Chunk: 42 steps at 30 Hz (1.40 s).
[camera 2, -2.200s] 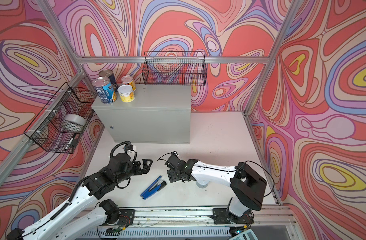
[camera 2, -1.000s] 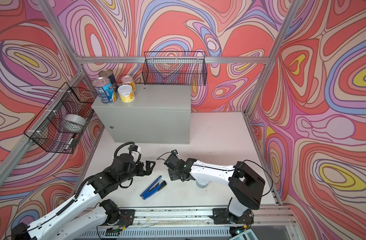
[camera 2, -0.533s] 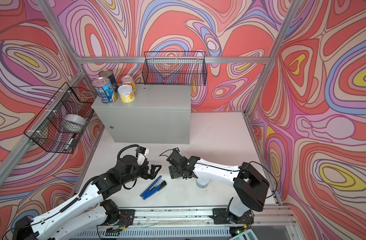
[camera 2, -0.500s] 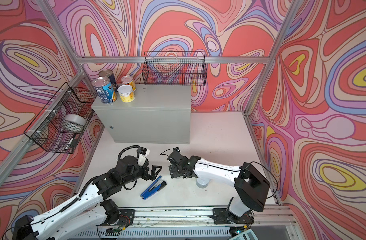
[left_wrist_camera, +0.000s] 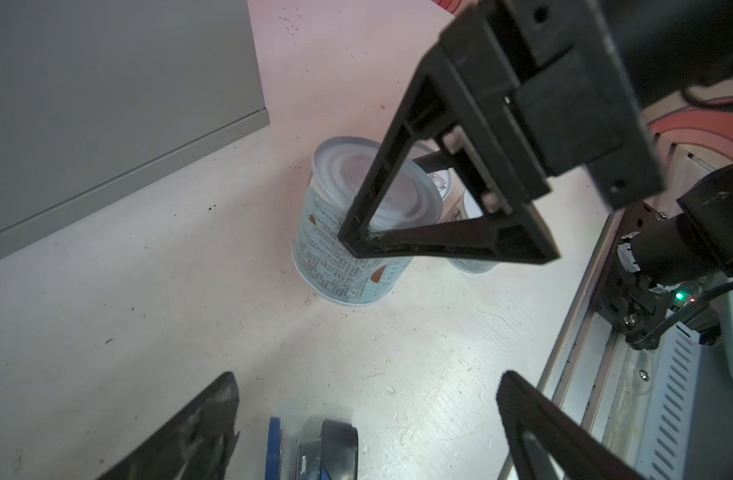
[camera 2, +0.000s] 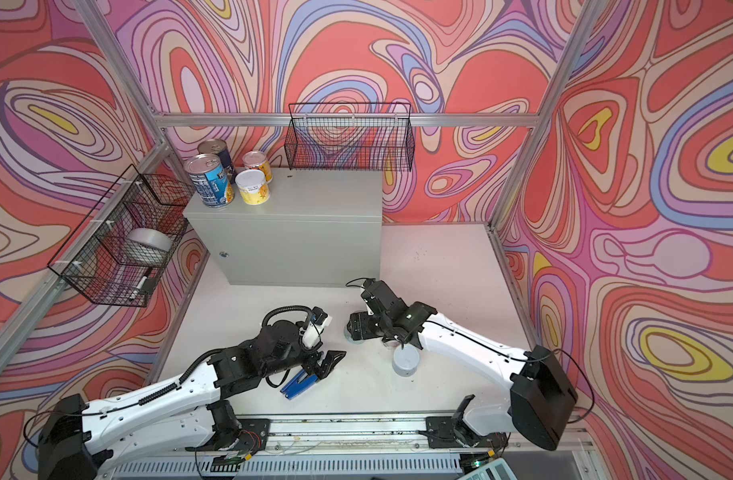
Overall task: Place and organize the canned foods onto the counter
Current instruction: 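Lift the pale blue can with the right gripper toward the left gripper, then close the left gripper on the pale blue can while the right gripper opens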
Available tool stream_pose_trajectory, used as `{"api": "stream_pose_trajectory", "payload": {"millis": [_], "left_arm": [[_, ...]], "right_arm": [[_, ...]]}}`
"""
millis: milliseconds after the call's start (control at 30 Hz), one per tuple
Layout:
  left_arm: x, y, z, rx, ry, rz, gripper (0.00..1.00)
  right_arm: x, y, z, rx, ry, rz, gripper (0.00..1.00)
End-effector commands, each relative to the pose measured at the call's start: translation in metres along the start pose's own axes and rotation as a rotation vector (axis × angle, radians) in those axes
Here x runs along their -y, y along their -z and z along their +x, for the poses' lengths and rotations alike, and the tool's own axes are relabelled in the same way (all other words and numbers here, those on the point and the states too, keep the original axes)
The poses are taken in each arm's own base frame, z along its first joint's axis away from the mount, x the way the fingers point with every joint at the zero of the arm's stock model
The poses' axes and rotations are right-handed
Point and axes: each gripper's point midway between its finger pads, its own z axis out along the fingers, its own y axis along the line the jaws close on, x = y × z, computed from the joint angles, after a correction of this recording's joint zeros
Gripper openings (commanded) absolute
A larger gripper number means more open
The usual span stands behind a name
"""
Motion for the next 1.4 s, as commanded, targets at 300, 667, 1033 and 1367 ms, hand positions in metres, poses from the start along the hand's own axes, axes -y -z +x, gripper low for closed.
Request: {"api": "stream_pose_trajectory", "payload": {"millis": [300,667,1033,1367], "left_arm": [[0.034,-0.01,-0.047,0.138,-0.129,0.15,1.0],[0.044,-0.015,-0.052,0.149,-0.147,0.202,1.0],[0.048,-0.016,-0.052,0.162,-0.158,0.227,0.93],[0.045,-0.005,-0.059,0.238,-0.156,0.211,0.9]], "right_arm": [[-0.059,0.055,0.005,-0.034,0.101,-0.31,0.54],[-0.072,0.07,0.007,-0.041,0.101,-0.397,0.54],[-0.076,0.081,0.007,-0.017,0.097,-0.45,0.54],[-0.074,0.078,0.011,-0.033,0.073,-0.467,0.53]]}}
